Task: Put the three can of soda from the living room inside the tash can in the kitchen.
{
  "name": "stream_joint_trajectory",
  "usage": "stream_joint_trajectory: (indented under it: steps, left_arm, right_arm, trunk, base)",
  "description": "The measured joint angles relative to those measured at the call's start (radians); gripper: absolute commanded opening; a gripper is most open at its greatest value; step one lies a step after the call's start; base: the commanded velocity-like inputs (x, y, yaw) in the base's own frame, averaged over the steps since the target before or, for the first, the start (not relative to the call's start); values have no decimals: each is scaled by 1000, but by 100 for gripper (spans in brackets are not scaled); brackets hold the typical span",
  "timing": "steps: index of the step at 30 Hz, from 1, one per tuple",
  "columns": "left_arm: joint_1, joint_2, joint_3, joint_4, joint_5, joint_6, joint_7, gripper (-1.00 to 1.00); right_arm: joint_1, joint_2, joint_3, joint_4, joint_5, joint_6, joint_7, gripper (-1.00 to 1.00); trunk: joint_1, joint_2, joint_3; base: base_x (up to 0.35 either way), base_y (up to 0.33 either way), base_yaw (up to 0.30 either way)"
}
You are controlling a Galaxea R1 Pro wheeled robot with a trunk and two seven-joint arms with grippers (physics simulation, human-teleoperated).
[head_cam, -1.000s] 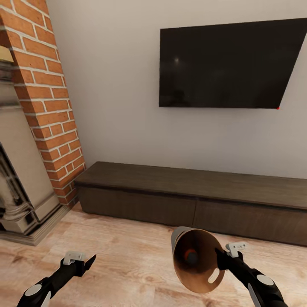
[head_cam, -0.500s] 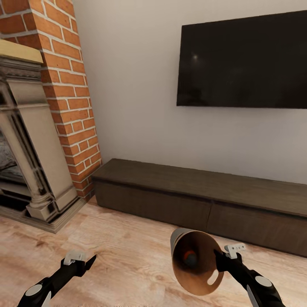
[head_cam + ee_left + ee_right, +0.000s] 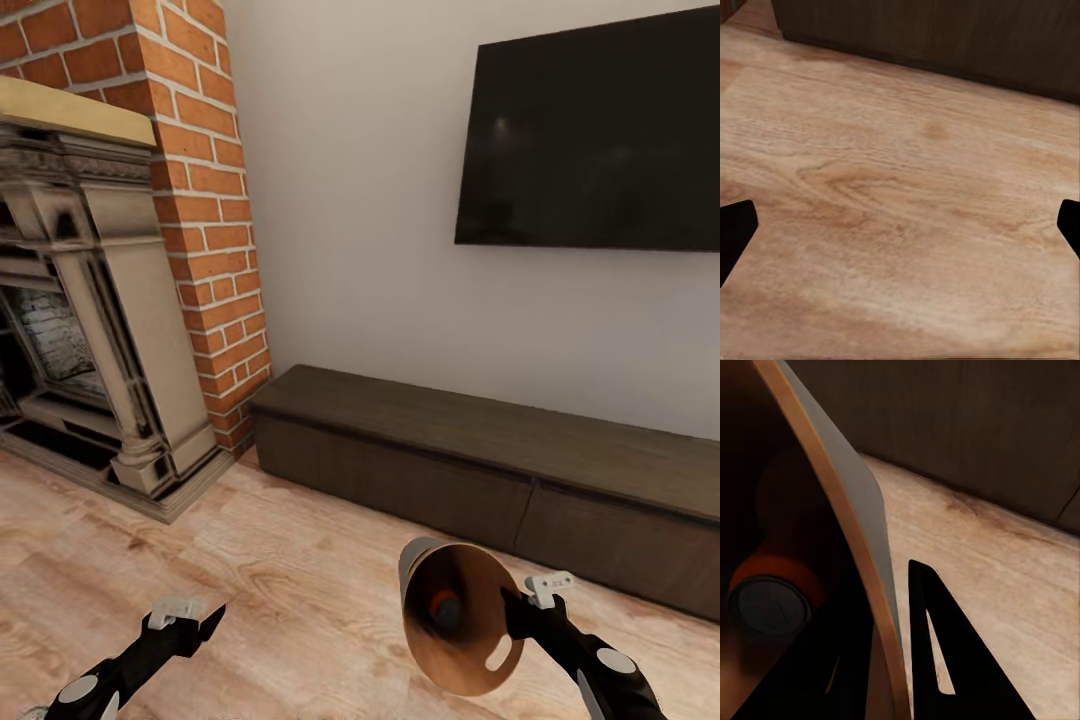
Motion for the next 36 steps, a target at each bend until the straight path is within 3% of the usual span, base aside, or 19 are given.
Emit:
stream_joint_trajectory:
  steps: [17,29,36]
  left_arm:
    - [1,0,1,-3,3,-2,-1,100]
    - [1,1,3,-46,12,0,-6,100]
    - [1,0,3,-46,12,-1,-5,100]
  right_arm:
    - [0,11,4,3,1,0,0,-100]
    - [0,11,5,8,0,-1,0,-100]
    - [0,11,6,18,0,-3,0,-100]
  trunk:
    - [0,0,-15]
    - [0,0,-17]
    - [-27,49,5]
  base:
    - [0,9,217]
    - [0,2,27]
    - [0,0,0]
